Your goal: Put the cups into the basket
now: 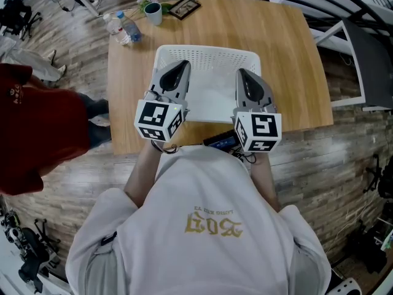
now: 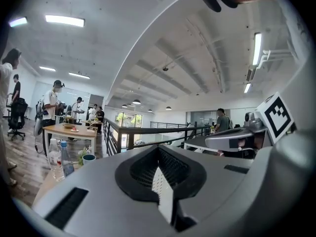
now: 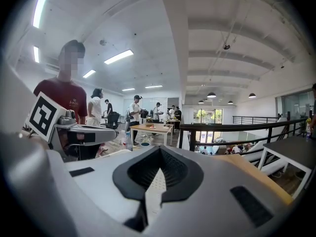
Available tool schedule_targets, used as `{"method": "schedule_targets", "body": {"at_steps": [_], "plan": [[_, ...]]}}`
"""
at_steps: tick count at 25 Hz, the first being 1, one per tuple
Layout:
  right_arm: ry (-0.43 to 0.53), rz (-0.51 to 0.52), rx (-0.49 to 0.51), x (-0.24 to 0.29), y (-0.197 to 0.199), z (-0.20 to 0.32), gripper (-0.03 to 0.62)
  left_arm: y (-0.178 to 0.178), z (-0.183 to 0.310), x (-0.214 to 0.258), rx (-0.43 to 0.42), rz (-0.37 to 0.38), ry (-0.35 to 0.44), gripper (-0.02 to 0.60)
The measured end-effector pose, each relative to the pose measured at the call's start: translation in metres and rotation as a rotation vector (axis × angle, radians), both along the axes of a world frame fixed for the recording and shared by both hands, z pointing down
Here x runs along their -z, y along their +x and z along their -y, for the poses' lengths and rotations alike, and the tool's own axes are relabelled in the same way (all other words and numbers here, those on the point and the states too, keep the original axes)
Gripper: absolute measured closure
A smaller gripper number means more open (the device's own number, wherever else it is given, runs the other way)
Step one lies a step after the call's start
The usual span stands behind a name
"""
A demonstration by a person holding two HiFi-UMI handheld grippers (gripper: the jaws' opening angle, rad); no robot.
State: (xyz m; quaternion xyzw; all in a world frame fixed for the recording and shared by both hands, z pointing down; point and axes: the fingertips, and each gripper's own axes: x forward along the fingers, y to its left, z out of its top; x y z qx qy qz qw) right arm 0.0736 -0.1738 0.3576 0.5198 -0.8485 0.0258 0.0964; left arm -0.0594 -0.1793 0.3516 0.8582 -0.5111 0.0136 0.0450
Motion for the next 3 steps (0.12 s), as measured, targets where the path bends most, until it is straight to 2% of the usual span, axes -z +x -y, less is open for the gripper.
{"method": "schedule_targets", "body": {"at_steps": [3], "plan": [[-0.003,0.0,0.0,-0.0011,-0.0003,0.001,0.585,-0.0008,0.0013,-0.001,0.0,0.006,0.0,0.574]]}}
